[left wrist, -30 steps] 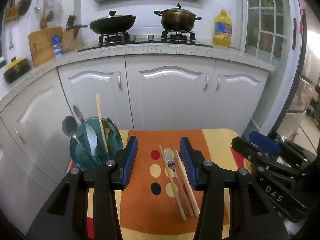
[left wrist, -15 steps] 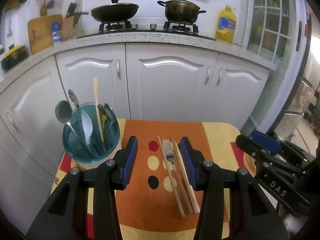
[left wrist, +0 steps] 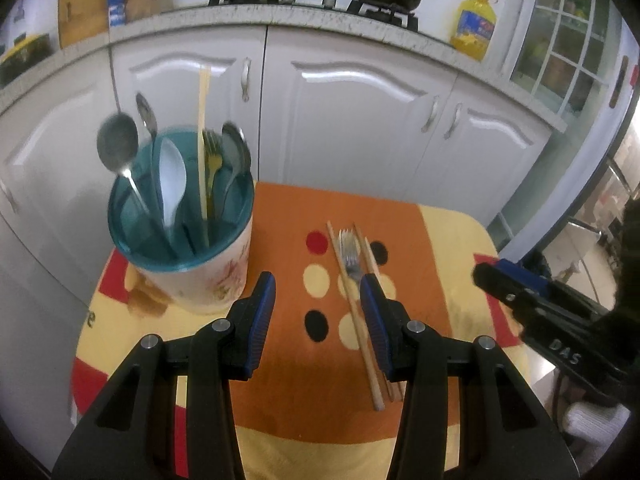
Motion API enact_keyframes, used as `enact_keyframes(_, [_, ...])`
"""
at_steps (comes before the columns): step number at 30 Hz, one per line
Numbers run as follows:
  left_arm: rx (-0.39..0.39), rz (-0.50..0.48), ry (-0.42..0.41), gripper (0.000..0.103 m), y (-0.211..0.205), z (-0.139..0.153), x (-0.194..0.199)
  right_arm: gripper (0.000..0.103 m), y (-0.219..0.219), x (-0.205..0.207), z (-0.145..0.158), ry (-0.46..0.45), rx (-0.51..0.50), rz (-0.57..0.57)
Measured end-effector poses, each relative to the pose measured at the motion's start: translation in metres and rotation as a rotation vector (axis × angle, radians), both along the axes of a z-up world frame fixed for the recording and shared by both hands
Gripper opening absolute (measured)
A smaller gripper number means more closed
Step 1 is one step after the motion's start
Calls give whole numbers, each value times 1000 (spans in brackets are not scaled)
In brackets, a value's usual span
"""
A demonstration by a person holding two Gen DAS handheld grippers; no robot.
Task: Organize utensils
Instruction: 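Lower the right gripper toward the silver fork beside the chopsticks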
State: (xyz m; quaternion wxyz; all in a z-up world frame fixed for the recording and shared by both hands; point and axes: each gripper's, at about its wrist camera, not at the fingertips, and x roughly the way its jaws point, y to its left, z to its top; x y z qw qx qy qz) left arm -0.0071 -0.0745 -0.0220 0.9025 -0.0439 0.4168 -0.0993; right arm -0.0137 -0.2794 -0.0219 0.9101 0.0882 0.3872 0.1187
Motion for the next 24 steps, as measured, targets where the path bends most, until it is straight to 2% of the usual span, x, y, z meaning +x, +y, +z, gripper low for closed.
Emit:
enact_keyframes(8, [38, -49, 45, 43, -12, -21, 9, 27, 17, 36, -51, 105, -9, 96])
enact_keyframes(15, [50, -36, 96, 43, -9, -40, 24, 24, 28, 75, -93, 201, -53, 128])
enact_keyframes(24, [42, -35, 141, 43, -15, -56, 37, 24, 39, 90, -106, 212, -177, 114])
